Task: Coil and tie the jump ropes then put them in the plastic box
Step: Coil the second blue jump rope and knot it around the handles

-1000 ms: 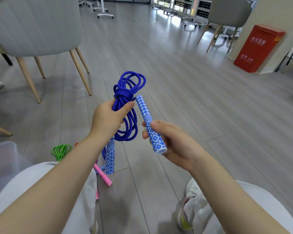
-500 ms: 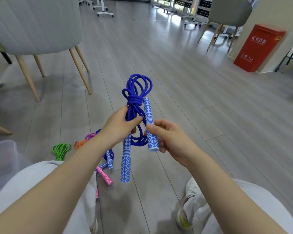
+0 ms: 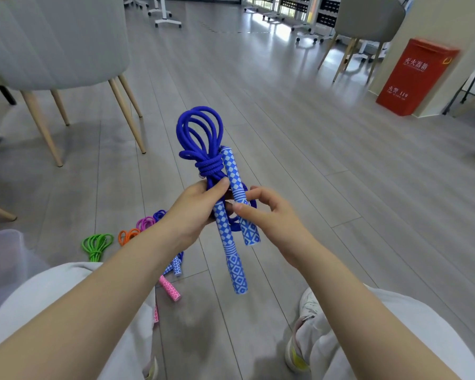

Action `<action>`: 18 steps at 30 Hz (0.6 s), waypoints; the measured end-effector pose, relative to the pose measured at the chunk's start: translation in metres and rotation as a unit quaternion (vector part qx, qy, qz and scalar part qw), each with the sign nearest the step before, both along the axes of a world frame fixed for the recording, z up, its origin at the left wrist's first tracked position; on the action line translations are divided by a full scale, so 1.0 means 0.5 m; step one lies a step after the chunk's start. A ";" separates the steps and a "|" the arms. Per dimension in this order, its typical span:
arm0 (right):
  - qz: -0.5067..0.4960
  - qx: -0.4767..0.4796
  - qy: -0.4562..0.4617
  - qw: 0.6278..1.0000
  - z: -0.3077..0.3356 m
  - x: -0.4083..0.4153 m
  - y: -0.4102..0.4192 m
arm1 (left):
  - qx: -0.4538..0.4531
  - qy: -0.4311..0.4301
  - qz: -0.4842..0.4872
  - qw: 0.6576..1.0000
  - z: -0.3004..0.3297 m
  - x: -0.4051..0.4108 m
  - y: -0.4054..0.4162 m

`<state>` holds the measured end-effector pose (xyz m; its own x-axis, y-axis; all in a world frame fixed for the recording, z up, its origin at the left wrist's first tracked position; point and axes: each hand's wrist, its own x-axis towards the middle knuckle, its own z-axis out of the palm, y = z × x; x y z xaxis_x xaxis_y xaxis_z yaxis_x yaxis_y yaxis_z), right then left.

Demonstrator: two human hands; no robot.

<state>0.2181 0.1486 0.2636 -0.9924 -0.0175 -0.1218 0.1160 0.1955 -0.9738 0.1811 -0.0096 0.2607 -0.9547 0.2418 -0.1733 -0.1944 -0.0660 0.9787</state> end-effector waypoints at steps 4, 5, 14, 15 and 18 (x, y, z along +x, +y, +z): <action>0.002 0.067 0.046 0.997 -0.007 0.003 -0.010 | 0.030 -0.005 -0.038 0.999 0.007 0.012 0.004; 0.003 0.120 0.076 0.990 -0.011 0.003 -0.012 | 0.020 0.002 -0.035 0.999 0.005 0.012 0.004; 0.064 -0.179 -0.015 0.982 0.008 0.002 -0.002 | 0.141 -0.065 0.030 0.987 0.028 -0.006 -0.007; 0.112 -0.177 -0.013 0.978 0.007 0.004 -0.003 | 0.148 -0.069 0.031 0.986 0.030 -0.008 -0.011; 0.163 -0.139 0.016 0.977 0.001 0.014 -0.011 | 0.162 -0.068 0.031 0.984 0.034 -0.009 -0.019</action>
